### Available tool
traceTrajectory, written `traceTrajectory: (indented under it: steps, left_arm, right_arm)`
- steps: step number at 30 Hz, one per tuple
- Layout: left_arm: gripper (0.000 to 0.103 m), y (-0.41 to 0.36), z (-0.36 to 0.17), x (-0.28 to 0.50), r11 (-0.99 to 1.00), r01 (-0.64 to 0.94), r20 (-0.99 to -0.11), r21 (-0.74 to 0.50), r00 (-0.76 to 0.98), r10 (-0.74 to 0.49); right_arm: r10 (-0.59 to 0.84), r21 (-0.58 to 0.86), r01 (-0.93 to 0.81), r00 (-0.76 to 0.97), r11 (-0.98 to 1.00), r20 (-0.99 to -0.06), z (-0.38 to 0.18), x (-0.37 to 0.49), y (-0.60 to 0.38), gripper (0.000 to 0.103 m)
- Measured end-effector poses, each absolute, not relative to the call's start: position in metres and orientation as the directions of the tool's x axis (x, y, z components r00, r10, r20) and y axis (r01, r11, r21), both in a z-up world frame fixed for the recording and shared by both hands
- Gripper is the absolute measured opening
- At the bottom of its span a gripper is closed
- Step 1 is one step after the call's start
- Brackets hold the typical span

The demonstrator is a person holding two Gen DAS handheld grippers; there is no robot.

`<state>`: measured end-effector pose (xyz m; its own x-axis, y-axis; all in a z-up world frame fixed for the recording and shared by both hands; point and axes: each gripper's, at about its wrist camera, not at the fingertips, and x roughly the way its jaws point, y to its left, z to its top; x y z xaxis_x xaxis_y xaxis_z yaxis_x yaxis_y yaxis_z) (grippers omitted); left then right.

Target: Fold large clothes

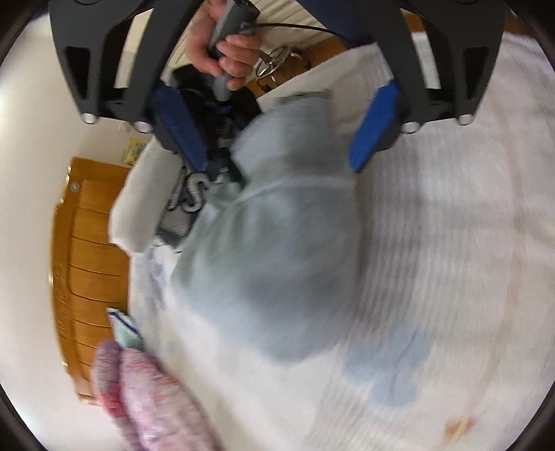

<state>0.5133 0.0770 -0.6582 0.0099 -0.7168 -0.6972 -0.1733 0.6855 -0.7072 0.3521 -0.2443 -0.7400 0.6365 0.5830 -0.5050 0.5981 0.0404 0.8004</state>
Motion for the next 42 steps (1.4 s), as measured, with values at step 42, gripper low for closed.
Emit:
traceTrajectory:
  steps: [42]
  left_arm:
    - [0.066, -0.007, -0.438, 0.466, 0.709, 0.084, -0.56, -0.7, 0.552, -0.618]
  right_arm:
    - [0.561, 0.799, 0.117, 0.653, 0.589, -0.509, -0.435, 0.382, -0.294, 0.027]
